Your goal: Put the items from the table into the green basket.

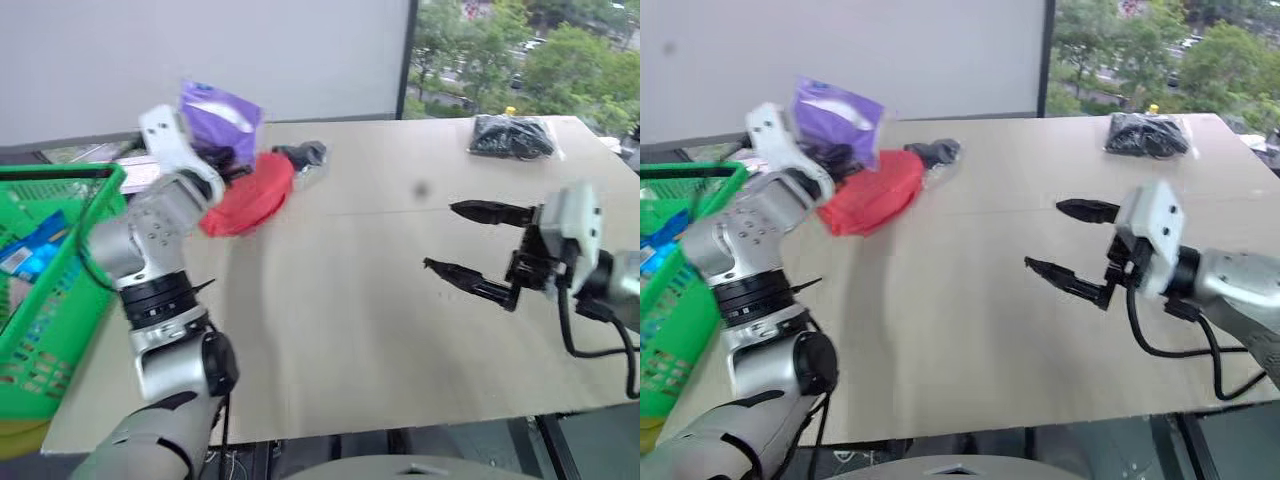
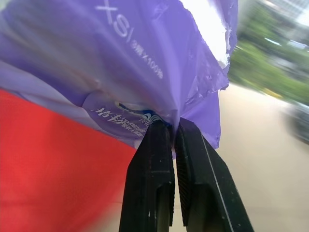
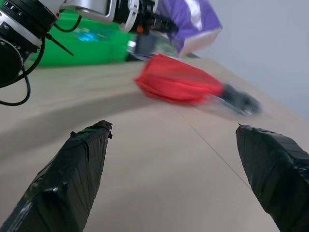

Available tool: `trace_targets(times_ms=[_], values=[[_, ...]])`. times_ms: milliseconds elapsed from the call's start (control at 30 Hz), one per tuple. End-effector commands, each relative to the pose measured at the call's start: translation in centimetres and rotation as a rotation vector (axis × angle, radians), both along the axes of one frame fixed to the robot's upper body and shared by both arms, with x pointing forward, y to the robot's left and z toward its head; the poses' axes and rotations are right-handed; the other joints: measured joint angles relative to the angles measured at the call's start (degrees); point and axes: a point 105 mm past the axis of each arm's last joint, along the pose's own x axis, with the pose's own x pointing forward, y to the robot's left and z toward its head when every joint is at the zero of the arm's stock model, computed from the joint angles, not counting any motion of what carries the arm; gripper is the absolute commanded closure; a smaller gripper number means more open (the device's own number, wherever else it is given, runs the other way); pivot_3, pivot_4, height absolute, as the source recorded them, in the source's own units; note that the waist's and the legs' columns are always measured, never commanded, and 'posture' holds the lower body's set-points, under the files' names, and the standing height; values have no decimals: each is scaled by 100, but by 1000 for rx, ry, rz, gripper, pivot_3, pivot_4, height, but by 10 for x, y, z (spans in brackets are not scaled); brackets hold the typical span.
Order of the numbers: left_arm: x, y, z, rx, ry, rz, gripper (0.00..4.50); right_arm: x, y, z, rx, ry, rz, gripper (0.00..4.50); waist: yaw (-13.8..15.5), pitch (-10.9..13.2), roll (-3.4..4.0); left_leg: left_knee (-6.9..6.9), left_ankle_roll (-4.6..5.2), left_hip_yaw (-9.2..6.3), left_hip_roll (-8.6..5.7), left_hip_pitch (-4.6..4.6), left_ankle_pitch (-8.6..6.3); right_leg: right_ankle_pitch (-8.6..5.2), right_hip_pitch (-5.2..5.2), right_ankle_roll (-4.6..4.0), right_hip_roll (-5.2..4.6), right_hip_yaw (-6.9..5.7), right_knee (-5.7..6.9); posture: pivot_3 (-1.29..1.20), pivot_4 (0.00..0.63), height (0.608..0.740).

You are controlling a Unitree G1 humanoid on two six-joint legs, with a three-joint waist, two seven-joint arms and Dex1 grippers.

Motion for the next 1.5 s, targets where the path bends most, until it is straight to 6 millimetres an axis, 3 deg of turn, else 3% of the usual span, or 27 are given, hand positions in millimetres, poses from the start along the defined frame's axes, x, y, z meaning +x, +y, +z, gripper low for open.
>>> trace_targets(times_ms=[33,267,500,667,767,867,1000,1067,1167,1233,1367,1433,1500], values=[[-19,30,53,169,-168,110,4449,13,15,7,-4,-16,94,0,161,-2,-1,0,-5,1,0,1,4,2,0,-4,1,-2,-1,182,0,740],[-49,96,81,422,-135,312,4449,21,47,28,54,-28,264,0,579,-13,-13,-10,-22,-21,4,0,15,14,-1,-26,5,-29,2,269,0,740],[-82,164,101,609,-64,510,4449,14,64,49,123,-56,366,0,773,-27,-34,-12,-25,-41,3,-1,17,18,0,-35,1,-70,6,319,0,740],[-99,198,92,721,37,609,4449,8,68,49,127,-63,393,0,901,-33,-37,-14,-26,-58,1,-1,17,22,1,-41,-4,-102,9,317,0,740],[-105,214,66,758,138,640,4449,9,66,42,118,-52,386,0,922,-43,-36,-14,-29,-62,1,-2,19,21,1,-43,-5,-107,12,314,0,740],[-105,220,37,715,200,602,3643,10,64,37,111,-44,376,0,929,-55,-42,-14,-35,-67,1,-4,22,22,2,-43,-5,-114,10,310,0,740],[-109,223,39,733,188,629,1842,11,60,36,105,-45,364,0,927,-64,-50,-14,-38,-67,3,-5,24,22,3,-44,-7,-117,13,302,0,740],[-107,215,56,780,107,639,876,13,58,35,101,-44,351,0,927,-65,-49,-14,-42,-69,8,-5,26,26,3,-51,-7,-125,12,301,0,740],[-92,184,83,776,-98,583,876,15,54,33,93,-43,322,0,957,-69,-55,-14,-43,-69,11,-5,27,28,2,-54,-8,-126,12,295,0,740],[-69,137,88,683,-273,384,876,20,47,29,74,-49,271,0,1040,-83,-55,-14,-43,-71,11,-6,26,29,3,-56,-10,-130,12,290,0,740],[-37,33,44,422,-265,-98,876,34,17,11,10,-27,61,0,1199,-140,-46,-6,-41,-70,8,-13,26,33,4,-61,-24,-138,12,238,0,740],[-34,-9,25,319,-239,-279,876,39,0,-2,-39,-3,-46,0,1181,-146,-47,-4,-41,-73,8,-22,26,33,2,-61,-22,-140,7,189,0,740],[-34,-37,5,270,-204,-405,876,37,-17,-17,-78,39,-123,0,1119,-147,-48,-1,-40,-67,12,-25,26,33,-2,-61,-14,-134,7,152,0,740]])
